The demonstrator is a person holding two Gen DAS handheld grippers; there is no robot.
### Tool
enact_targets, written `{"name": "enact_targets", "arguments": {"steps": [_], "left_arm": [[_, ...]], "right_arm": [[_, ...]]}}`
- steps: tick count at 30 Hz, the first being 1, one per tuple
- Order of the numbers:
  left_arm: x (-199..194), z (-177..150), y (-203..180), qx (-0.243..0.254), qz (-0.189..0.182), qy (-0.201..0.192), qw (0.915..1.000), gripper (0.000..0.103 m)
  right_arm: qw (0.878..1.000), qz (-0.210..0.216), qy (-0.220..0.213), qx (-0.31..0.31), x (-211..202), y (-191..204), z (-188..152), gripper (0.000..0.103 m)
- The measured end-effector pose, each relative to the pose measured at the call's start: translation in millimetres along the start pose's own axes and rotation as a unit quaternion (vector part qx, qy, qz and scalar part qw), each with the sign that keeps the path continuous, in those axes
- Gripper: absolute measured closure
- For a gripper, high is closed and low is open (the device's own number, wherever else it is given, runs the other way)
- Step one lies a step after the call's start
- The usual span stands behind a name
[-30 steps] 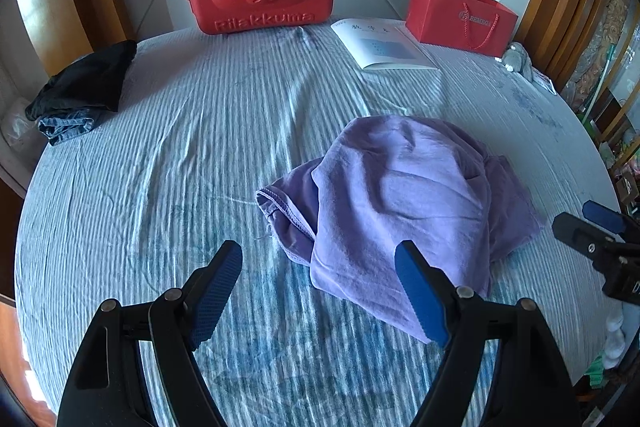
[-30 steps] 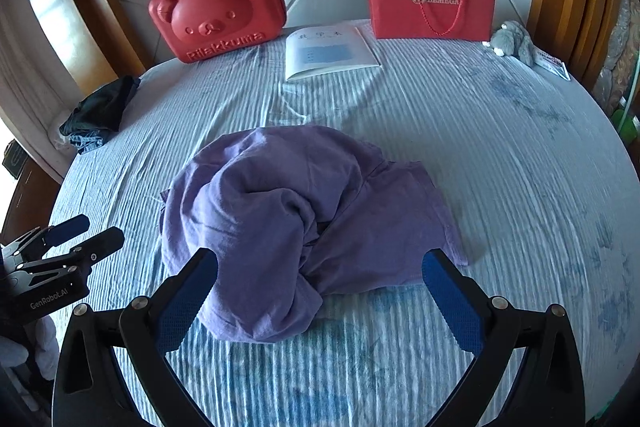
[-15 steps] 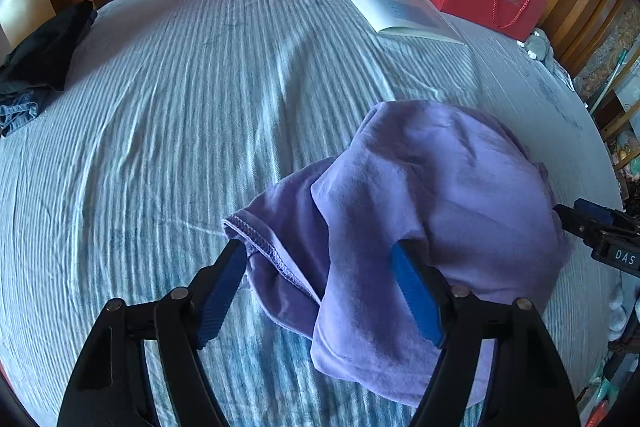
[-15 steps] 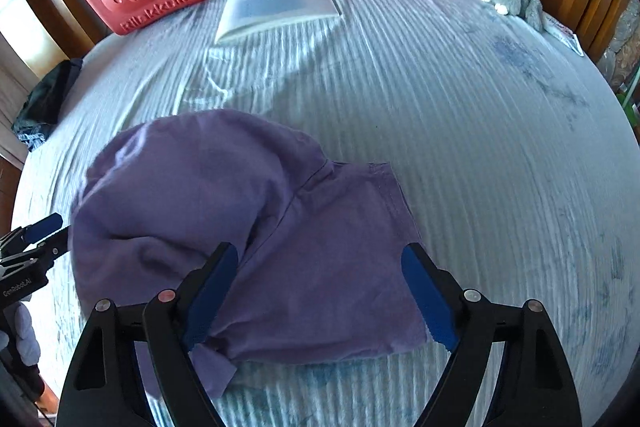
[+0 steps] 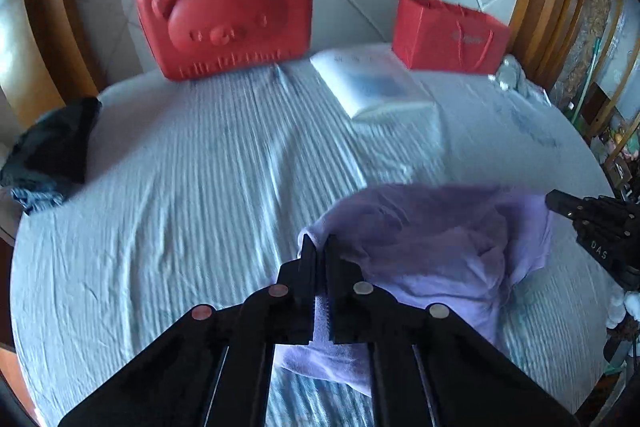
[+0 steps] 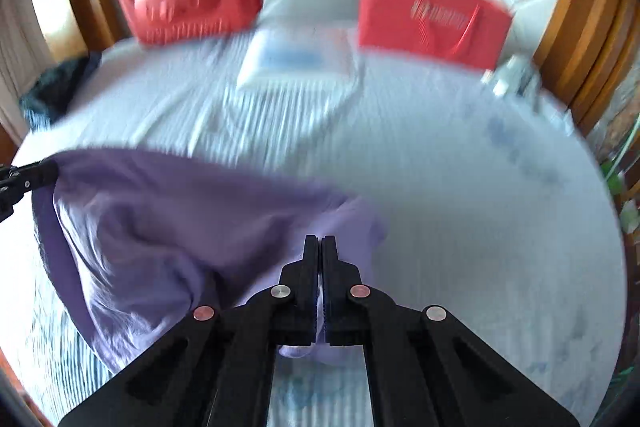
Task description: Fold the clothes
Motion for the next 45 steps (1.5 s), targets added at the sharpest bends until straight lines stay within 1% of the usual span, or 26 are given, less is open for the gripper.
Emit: {"name": "enact_targets", "arguments": {"steps": [2,4,5,7,8,10,12,13,15,17,19,20,21,22,23,24,25,28,30,31,32,37,39,40,43,45], "left_arm": [[-31,23,11,-0.005,0.008,-0.041,0.9991,0.101],[-63,43,19,-0.009,0.016,-0.083,0.9964,0.101],[-80,48,22,-0.011,0.013,-0.100,0.9949,0.101],[-106,52,25,-0.014,-0.001,-0.119,0.9928,0.101],[-112,49,22,-0.015,-0.011,-0.117,0.9930,0.101],[-111,29,10,-0.010,-0.044,-0.089,0.9950,0.101],[-98,0,-9,0.003,-0.073,-0.048,0.9961,0.100],[-89,-17,-18,0.010,-0.083,-0.025,0.9962,0.100],[-66,-49,-28,0.014,-0.084,0.024,0.9961,0.098],[-46,-77,-36,0.017,-0.083,0.068,0.9941,0.097],[-37,-89,-30,0.009,-0.069,0.084,0.9941,0.092],[-34,-93,-27,0.004,-0.063,0.088,0.9941,0.084],[-36,-92,-22,-0.003,-0.060,0.084,0.9947,0.071],[-40,-88,-17,-0.011,-0.059,0.075,0.9954,0.066],[-44,-83,-11,-0.017,-0.058,0.063,0.9962,0.057],[-50,-77,-6,-0.022,-0.056,0.052,0.9968,0.053],[-55,-72,-1,-0.027,-0.053,0.041,0.9974,0.051],[-59,-57,13,-0.027,-0.031,0.022,0.9989,0.045],[-49,-48,18,-0.024,-0.021,0.021,0.9993,0.045],[-42,-44,19,-0.024,-0.019,0.023,0.9993,0.045],[-31,-41,20,-0.025,-0.020,0.030,0.9990,0.045],[30,-34,27,-0.026,-0.023,0.068,0.9971,0.045],[51,-31,25,-0.023,-0.026,0.082,0.9960,0.045],[61,-29,24,-0.022,-0.029,0.089,0.9953,0.045],[88,-30,17,-0.022,-0.048,0.118,0.9916,0.045],[100,-37,8,-0.012,-0.057,0.144,0.9879,0.046]], "right_arm": [[0.997,-0.017,-0.073,0.005,-47,-9,35,0.102],[0.988,-0.032,-0.149,0.012,-101,-17,66,0.102],[0.983,-0.033,-0.178,0.018,-125,-20,75,0.102],[0.971,-0.065,-0.228,0.024,-173,-32,83,0.103],[0.970,-0.073,-0.232,0.032,-184,-40,78,0.103],[0.974,-0.070,-0.206,0.056,-186,-56,55,0.103],[0.978,-0.066,-0.181,0.080,-187,-72,33,0.103],[0.982,-0.060,-0.157,0.091,-179,-76,17,0.103],[0.989,-0.038,-0.092,0.111,-149,-78,-24,0.103],[0.991,-0.016,-0.030,0.129,-121,-78,-62,0.101],[0.991,-0.007,0.008,0.135,-101,-74,-88,0.100],[0.991,-0.002,0.018,0.134,-94,-73,-95,0.098],[0.991,0.006,0.027,0.133,-87,-69,-101,0.096],[0.990,0.012,0.036,0.132,-80,-67,-106,0.090],[0.990,0.016,0.043,0.130,-73,-63,-108,0.082],[0.991,0.020,0.050,0.126,-65,-58,-109,0.078],[0.991,0.024,0.056,0.122,-59,-53,-108,0.072],[0.990,0.037,0.068,0.115,-40,-45,-103,0.069],[0.989,0.045,0.078,0.113,-27,-39,-99,0.066],[0.989,0.049,0.081,0.111,-22,-36,-96,0.061],[0.989,0.052,0.084,0.107,-18,-33,-94,0.055],[0.989,0.068,0.101,0.089,2,-18,-88,0.054],[0.988,0.072,0.110,0.085,10,-14,-87,0.052],[0.987,0.073,0.116,0.084,15,-13,-88,0.049],[0.984,0.077,0.133,0.085,32,-9,-89,0.048],[0.982,0.083,0.148,0.086,47,-4,-91,0.048]]}}
Point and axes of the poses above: each gripper's, at about its wrist camera, not at the fingertips, and x roughly the way its jaws point, y to its left, z to its top, the point moved 9 cm from there along x, roughly the way its jaws point, and after that the axes turned 7 degrees about z, right-handed, at the moved point
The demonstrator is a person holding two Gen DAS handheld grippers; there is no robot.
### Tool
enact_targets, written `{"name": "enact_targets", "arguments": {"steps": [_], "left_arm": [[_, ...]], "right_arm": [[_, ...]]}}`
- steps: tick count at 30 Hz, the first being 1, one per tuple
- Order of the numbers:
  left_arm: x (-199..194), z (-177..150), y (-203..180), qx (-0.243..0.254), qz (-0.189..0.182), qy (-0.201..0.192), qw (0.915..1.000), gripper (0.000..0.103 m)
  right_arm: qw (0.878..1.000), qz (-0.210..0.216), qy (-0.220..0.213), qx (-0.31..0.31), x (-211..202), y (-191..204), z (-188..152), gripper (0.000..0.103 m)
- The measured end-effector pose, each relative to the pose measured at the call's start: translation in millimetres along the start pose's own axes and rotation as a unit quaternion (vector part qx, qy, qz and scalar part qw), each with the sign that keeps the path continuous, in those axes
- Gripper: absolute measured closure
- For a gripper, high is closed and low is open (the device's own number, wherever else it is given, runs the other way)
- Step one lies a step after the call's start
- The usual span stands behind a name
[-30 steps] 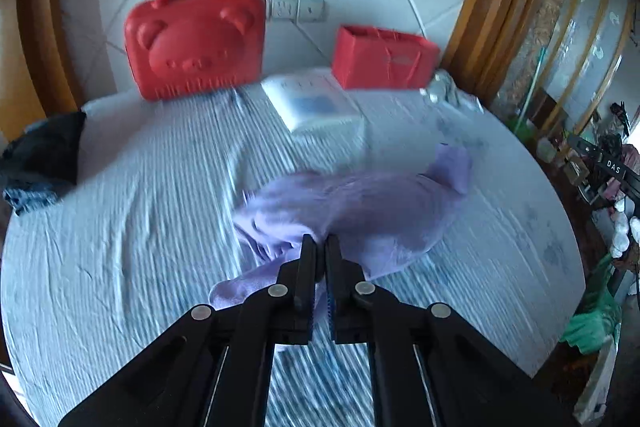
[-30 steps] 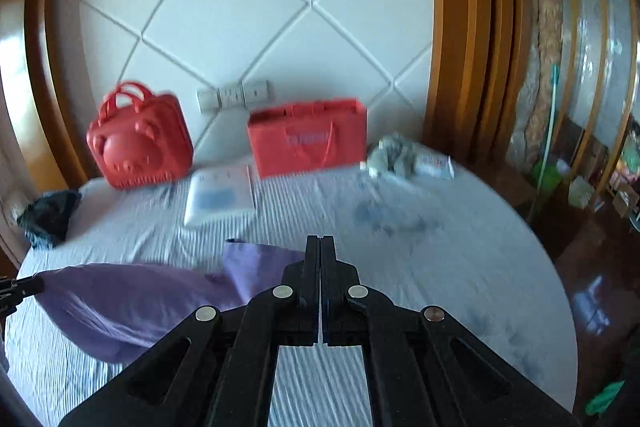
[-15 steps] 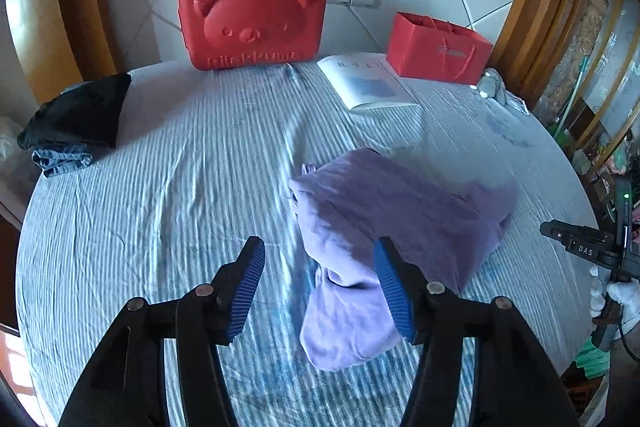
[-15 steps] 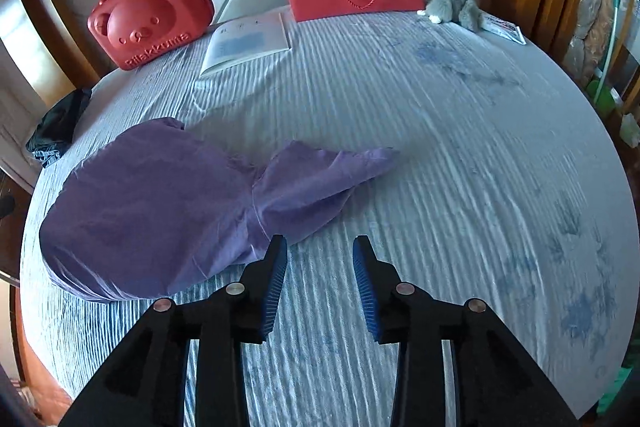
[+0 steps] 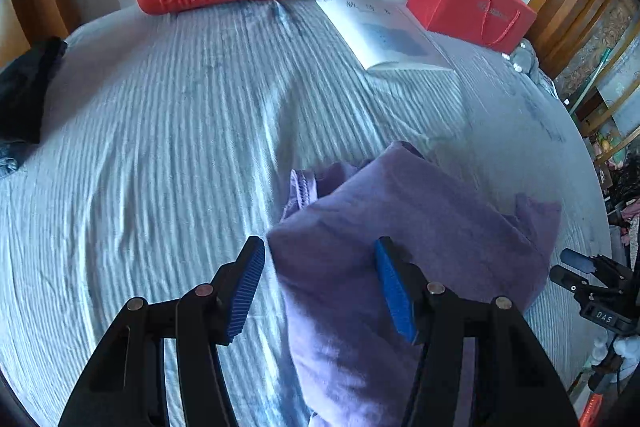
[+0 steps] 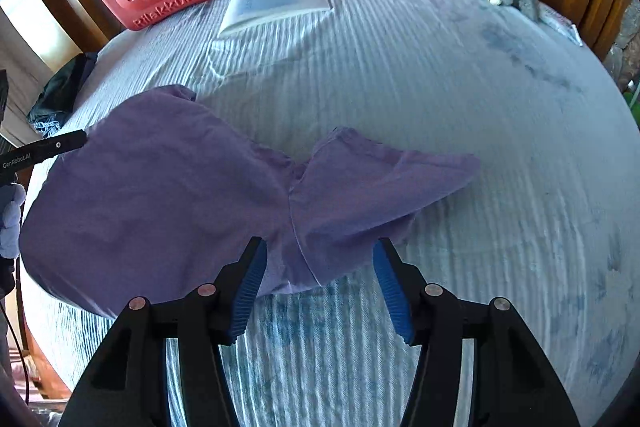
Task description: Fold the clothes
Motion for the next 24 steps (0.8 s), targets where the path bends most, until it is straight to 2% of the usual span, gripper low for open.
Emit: {"name": "enact_targets", "arguments": {"steps": [1,2,3,4,5,8,11,12,14,17,18,19,21,22,24], "left_arm": [[6,-3,-4,0.008,-0.001,0.012,0.9999,0.049],[13,-6,-8,0.016,-0.003,0.024,0.9996,0.074],[17,-7,-12,0.024,-0.002,0.033,0.9992,0.092],[15,-6,-16,0.033,0.001,0.029,0.9991,0.092],[10,-1,-18,0.038,0.003,0.016,0.9992,0.093],[-19,30,-20,0.040,0.016,-0.034,0.9985,0.094],[-75,77,-24,0.043,0.024,-0.114,0.9923,0.094],[-100,92,-27,0.045,0.025,-0.146,0.9880,0.094],[-160,115,-34,0.048,0.021,-0.218,0.9746,0.094],[-239,122,-43,0.049,0.007,-0.295,0.9543,0.092],[-252,116,-45,0.048,-0.001,-0.300,0.9528,0.089],[-259,107,-46,0.048,-0.006,-0.300,0.9527,0.089],[-246,80,-48,0.055,-0.009,-0.276,0.9595,0.085],[-236,65,-49,0.058,-0.009,-0.261,0.9635,0.085],[-194,29,-48,0.055,-0.013,-0.205,0.9772,0.083]], "right_arm": [[1.000,-0.002,0.010,-0.004,9,1,0,0.048],[1.000,-0.009,0.023,-0.010,17,3,-2,0.061],[0.999,-0.016,0.036,-0.017,25,4,-3,0.077],[0.999,-0.023,0.038,-0.024,29,5,-1,0.094],[0.999,-0.030,0.030,-0.032,28,7,2,0.098],[0.997,-0.054,-0.037,-0.052,-1,10,35,0.099],[0.983,-0.074,-0.153,-0.066,-74,14,93,0.099],[0.975,-0.079,-0.196,-0.073,-107,19,112,0.099],[0.950,-0.087,-0.286,-0.089,-180,35,143,0.099],[0.913,-0.085,-0.383,-0.107,-272,60,159,0.099],[0.904,-0.084,-0.403,-0.112,-294,67,156,0.098],[0.903,-0.081,-0.408,-0.113,-303,70,149,0.098],[0.908,-0.069,-0.400,-0.108,-306,70,128,0.098],[0.914,-0.062,-0.388,-0.103,-300,67,116,0.098],[0.934,-0.050,-0.342,-0.085,-267,55,84,0.098]]}}
Point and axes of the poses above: each gripper's, at about its wrist camera, not at the fingertips, and x roughly the way its jaws point, y to its left, z to its top, the point moved 9 cm from there along x, roughly the way its jaws point, and after that the axes turned 7 degrees about z, right-handed, at the moved point
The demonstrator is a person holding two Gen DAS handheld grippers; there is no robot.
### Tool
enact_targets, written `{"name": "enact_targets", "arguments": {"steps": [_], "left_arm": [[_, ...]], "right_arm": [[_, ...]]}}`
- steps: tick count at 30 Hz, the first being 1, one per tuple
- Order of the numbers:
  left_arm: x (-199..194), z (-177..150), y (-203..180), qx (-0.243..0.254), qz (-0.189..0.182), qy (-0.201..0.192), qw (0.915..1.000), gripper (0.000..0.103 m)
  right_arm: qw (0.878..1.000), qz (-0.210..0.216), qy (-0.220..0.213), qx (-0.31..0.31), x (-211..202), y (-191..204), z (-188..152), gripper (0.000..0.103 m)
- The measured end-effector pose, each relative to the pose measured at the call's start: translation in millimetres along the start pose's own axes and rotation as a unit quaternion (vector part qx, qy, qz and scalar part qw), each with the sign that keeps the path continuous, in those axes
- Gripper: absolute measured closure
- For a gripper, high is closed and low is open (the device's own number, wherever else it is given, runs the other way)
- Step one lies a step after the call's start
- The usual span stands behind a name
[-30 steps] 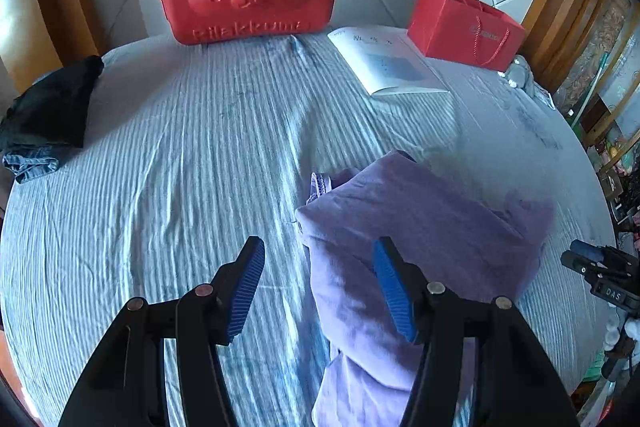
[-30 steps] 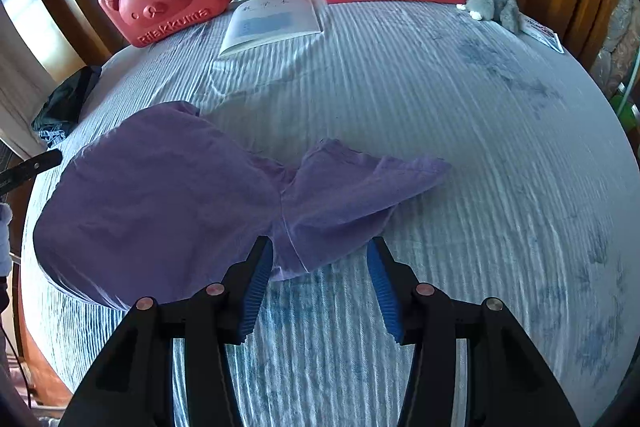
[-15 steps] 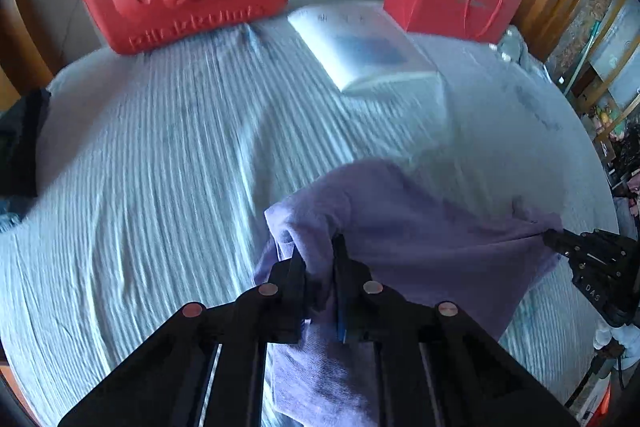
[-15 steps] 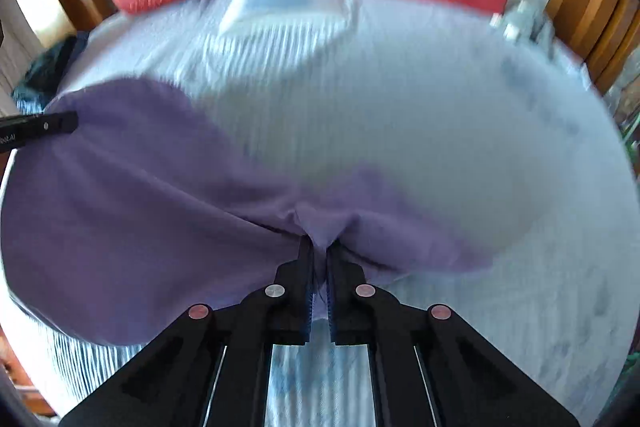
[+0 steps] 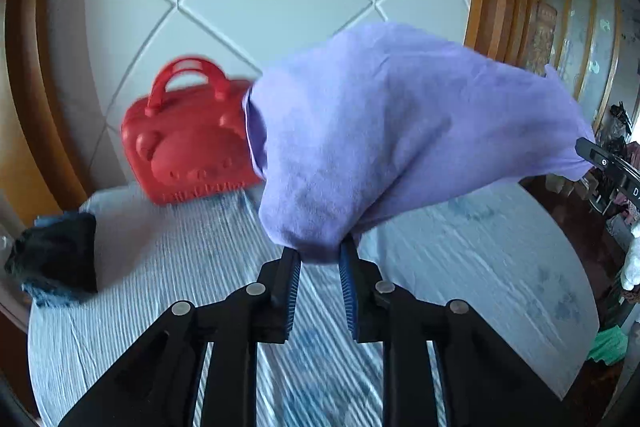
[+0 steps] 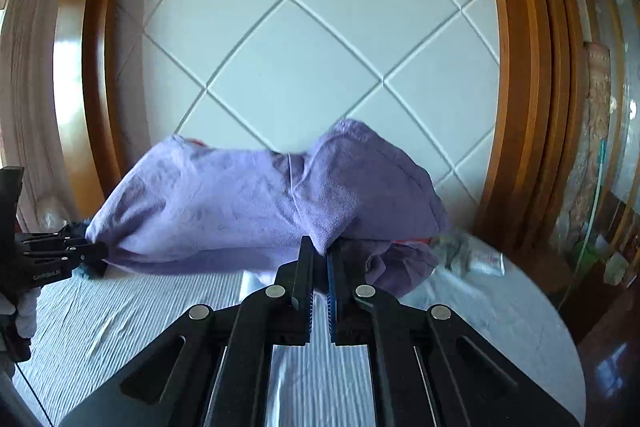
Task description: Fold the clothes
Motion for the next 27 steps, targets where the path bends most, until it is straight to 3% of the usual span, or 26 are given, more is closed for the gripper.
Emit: {"name": "enact_targets", "arguments": {"steps": [3,5,7,9,12,13,15,18,22,27], "left_arm": [[40,-84,-2,-0.013,-0.009,0.100,0.9949,0.081],[61,-135,1,-0.014,-0.001,0.160,0.9870,0.080],[73,-168,5,-0.016,0.003,0.199,0.9799,0.080],[78,-179,9,-0.016,0.009,0.210,0.9776,0.080],[87,-162,12,-0.018,0.014,0.194,0.9807,0.078],[90,-153,10,-0.018,0.013,0.186,0.9823,0.078],[93,-134,1,-0.014,0.001,0.167,0.9858,0.071],[110,-100,-4,0.000,0.001,0.144,0.9896,0.061],[153,-68,2,0.014,0.017,0.138,0.9902,0.060],[208,-66,-1,0.037,0.018,0.166,0.9853,0.060]], "right_arm": [[0.992,0.010,0.121,0.045,14,-8,-111,0.098],[0.974,0.018,0.213,0.075,22,-12,-189,0.097],[0.949,0.021,0.297,0.106,23,-17,-256,0.097],[0.935,0.019,0.331,0.124,18,-25,-288,0.097],[0.933,0.017,0.335,0.127,11,-29,-286,0.087],[0.935,0.015,0.333,0.124,10,-32,-280,0.080],[0.939,0.012,0.324,0.119,2,-36,-272,0.072],[0.943,0.013,0.305,0.129,-15,-45,-258,0.071],[0.946,-0.005,0.291,0.142,-22,-62,-248,0.071],[0.939,-0.017,0.306,0.153,-10,-74,-255,0.071]]}}
Point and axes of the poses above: each gripper's, at about its wrist camera, not at the fingertips, and x roughly the way its jaws point, y to its left, z to its top, the point moved 9 cm from there along x, roughly the way its jaws point, and after that the axes turned 7 degrees about z, right-handed, at the moved point
